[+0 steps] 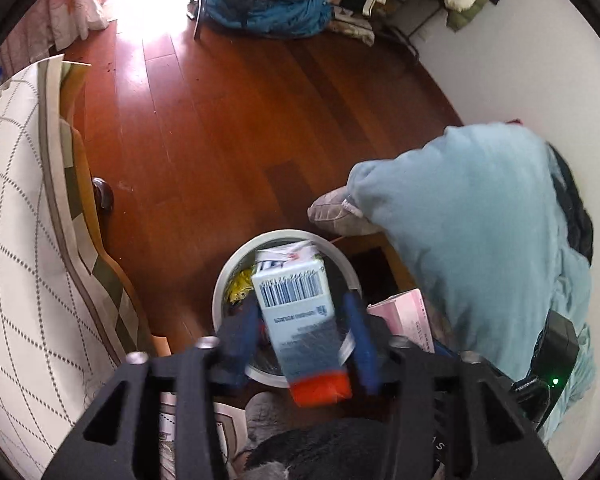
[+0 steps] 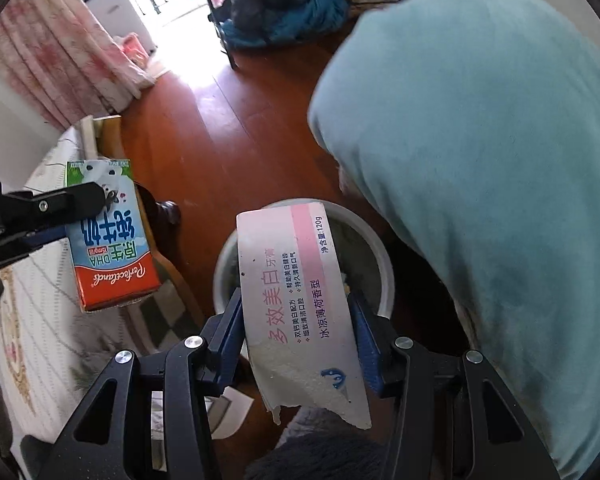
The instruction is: Collect trash
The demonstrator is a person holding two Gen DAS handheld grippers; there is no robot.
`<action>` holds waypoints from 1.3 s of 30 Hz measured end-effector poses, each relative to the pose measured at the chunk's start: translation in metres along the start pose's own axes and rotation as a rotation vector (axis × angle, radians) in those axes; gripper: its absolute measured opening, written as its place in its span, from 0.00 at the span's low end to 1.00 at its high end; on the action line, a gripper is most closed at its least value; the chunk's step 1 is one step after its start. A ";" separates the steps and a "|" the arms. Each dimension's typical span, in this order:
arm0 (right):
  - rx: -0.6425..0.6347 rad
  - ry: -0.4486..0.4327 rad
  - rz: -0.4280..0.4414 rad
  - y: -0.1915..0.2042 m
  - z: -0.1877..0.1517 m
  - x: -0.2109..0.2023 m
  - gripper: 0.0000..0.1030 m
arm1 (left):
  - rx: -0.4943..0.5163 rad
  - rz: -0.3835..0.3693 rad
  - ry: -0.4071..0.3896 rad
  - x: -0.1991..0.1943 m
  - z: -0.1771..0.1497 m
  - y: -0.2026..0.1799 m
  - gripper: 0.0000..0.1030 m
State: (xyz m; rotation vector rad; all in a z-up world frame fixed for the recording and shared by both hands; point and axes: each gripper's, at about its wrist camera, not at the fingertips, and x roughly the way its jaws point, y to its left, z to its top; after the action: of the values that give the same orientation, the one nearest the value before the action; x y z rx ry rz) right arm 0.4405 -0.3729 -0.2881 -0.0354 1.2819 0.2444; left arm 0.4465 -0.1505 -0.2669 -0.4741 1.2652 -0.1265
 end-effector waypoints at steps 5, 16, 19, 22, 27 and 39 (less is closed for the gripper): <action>-0.003 0.008 -0.021 -0.005 0.002 0.016 0.62 | 0.008 0.023 -0.019 -0.003 -0.012 0.003 0.90; -0.023 -0.039 -0.022 0.013 -0.015 -0.032 1.00 | 0.087 0.297 -0.144 -0.068 -0.074 0.017 0.97; -0.044 -0.057 -0.018 0.025 -0.026 -0.059 1.00 | 0.098 0.334 -0.178 -0.094 -0.093 0.018 0.97; -0.062 -0.083 -0.003 0.035 -0.035 -0.093 1.00 | 0.093 0.351 -0.214 -0.122 -0.109 0.019 0.97; -0.089 -0.130 0.031 0.049 -0.053 -0.146 1.00 | 0.100 0.353 -0.276 -0.169 -0.132 0.011 0.97; -0.136 -0.252 0.152 0.067 -0.089 -0.280 1.00 | 0.124 0.272 -0.365 -0.264 -0.183 -0.012 0.97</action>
State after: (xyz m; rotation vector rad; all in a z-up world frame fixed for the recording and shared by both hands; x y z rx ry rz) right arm 0.2693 -0.3673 -0.0400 -0.0226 1.0167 0.4520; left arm 0.1955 -0.1194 -0.0686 -0.2024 0.9454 0.1080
